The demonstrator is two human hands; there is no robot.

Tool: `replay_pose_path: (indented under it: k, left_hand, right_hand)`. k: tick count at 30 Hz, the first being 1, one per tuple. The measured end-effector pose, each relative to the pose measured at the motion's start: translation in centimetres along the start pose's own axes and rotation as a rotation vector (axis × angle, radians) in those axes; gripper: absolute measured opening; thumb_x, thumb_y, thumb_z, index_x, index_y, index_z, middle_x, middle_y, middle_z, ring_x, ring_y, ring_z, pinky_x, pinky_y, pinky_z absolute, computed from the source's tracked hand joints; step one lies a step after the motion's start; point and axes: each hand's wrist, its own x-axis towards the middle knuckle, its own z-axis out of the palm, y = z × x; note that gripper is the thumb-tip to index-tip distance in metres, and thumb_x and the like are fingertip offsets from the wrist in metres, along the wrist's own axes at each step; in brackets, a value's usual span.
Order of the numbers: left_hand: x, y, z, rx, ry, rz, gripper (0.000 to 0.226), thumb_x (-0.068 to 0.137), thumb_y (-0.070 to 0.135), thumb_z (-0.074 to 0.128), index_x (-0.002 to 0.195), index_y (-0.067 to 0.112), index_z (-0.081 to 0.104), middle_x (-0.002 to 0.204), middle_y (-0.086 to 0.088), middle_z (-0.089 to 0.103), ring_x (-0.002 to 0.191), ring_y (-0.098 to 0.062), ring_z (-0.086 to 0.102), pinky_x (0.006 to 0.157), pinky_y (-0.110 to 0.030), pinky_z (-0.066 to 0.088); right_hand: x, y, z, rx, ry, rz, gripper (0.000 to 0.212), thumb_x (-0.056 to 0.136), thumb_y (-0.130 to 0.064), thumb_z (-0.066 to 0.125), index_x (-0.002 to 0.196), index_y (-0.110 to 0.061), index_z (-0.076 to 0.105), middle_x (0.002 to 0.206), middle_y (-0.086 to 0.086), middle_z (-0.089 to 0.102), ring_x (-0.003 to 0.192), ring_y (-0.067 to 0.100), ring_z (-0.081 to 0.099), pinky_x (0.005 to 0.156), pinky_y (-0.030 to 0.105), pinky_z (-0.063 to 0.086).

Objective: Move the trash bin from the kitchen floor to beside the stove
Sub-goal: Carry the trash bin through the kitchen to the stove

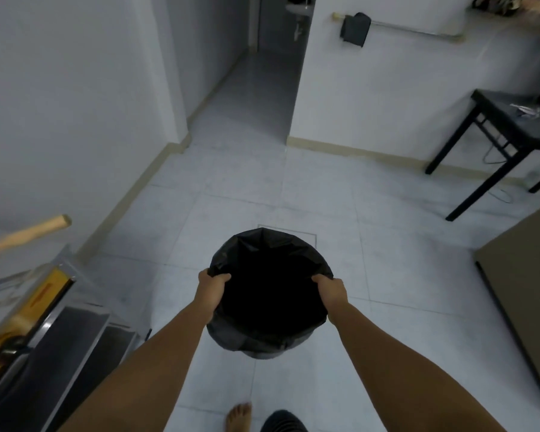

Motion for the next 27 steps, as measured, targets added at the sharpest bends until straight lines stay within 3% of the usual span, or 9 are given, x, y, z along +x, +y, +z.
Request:
replay_pose_path:
  k: [4,7,9,12,16,19,23,27]
  left_hand:
    - [4.3,3.6,0.6,-0.029,0.021,-0.021,0.056,0.087,0.018,0.061,0.139,0.005,0.049,0.127,-0.018,0.064,0.11,-0.035,0.062,0.099,-0.044,0.049]
    - [7.9,6.1,0.8,-0.059,0.052,-0.044,0.055,0.088,0.019,0.06,0.14,0.007,0.047,0.131,-0.017,0.062,0.117,-0.038,0.06,0.102,-0.047,0.047]
    - [10.9,6.9,0.6,-0.077,0.078,-0.065,0.064,0.083,0.024,0.062,0.142,0.008,0.045,0.132,-0.016,0.061,0.119,-0.039,0.059,0.106,-0.051,0.046]
    - [16.8,7.5,0.0,-0.11,0.116,-0.083,0.078,0.071,0.032,0.064,0.144,0.012,0.044,0.134,-0.017,0.061,0.118,-0.039,0.06,0.107,-0.056,0.045]
    - [22.2,11.0,0.1,-0.172,0.201,-0.106,0.075,0.072,0.034,0.064,0.142,0.014,0.046,0.131,-0.016,0.063,0.115,-0.039,0.062,0.104,-0.056,0.047]
    - [23.6,13.7,0.2,-0.201,0.27,-0.12,0.064,0.083,0.03,0.06,0.142,0.012,0.044,0.131,-0.015,0.062,0.117,-0.039,0.061,0.106,-0.056,0.045]
    - [26.6,15.7,-0.9,-0.293,0.367,-0.13,0.061,0.085,0.032,0.058,0.141,0.012,0.042,0.134,-0.012,0.059,0.12,-0.038,0.058,0.108,-0.058,0.044]
    - [29.9,15.3,-4.2,-0.402,0.471,-0.139,0.067,0.083,0.03,0.058,0.145,0.016,0.039,0.136,-0.015,0.058,0.12,-0.04,0.058,0.106,-0.059,0.044]
  right_hand:
    - [4.7,-4.5,2.4,-0.04,-0.012,-0.004,0.053,0.091,-0.02,0.058,0.138,0.002,0.047,0.117,0.019,0.059,0.097,0.032,0.054,0.084,0.039,0.045]
    - [8.5,-8.2,4.4,-0.067,-0.035,-0.01,0.051,0.092,-0.02,0.057,0.137,0.002,0.047,0.112,0.017,0.057,0.099,0.033,0.053,0.086,0.039,0.044]
    - [11.3,-10.6,6.1,-0.097,-0.06,0.004,0.054,0.091,-0.022,0.058,0.138,0.003,0.046,0.11,0.015,0.056,0.097,0.032,0.053,0.085,0.039,0.045]
    - [15.3,-14.3,8.7,-0.146,-0.111,0.004,0.065,0.088,-0.028,0.061,0.144,0.0,0.042,0.124,0.018,0.059,0.101,0.034,0.058,0.088,0.042,0.049]
    - [20.9,-20.2,12.6,-0.251,-0.176,-0.041,0.066,0.092,-0.025,0.058,0.149,0.0,0.034,0.118,0.016,0.055,0.095,0.031,0.054,0.084,0.039,0.045]
    - [23.7,-23.7,15.2,-0.367,-0.221,-0.073,0.073,0.091,-0.028,0.059,0.152,-0.002,0.028,0.136,0.019,0.052,0.109,0.036,0.056,0.087,0.041,0.045]
    - [27.4,-27.5,19.7,-0.469,-0.313,-0.103,0.075,0.083,-0.032,0.061,0.148,-0.004,0.035,0.133,0.019,0.055,0.111,0.037,0.058,0.093,0.048,0.049]
    - [28.9,-30.6,25.5,-0.553,-0.407,-0.141,0.072,0.084,-0.029,0.061,0.146,-0.003,0.036,0.133,0.019,0.055,0.111,0.036,0.057,0.085,0.04,0.045]
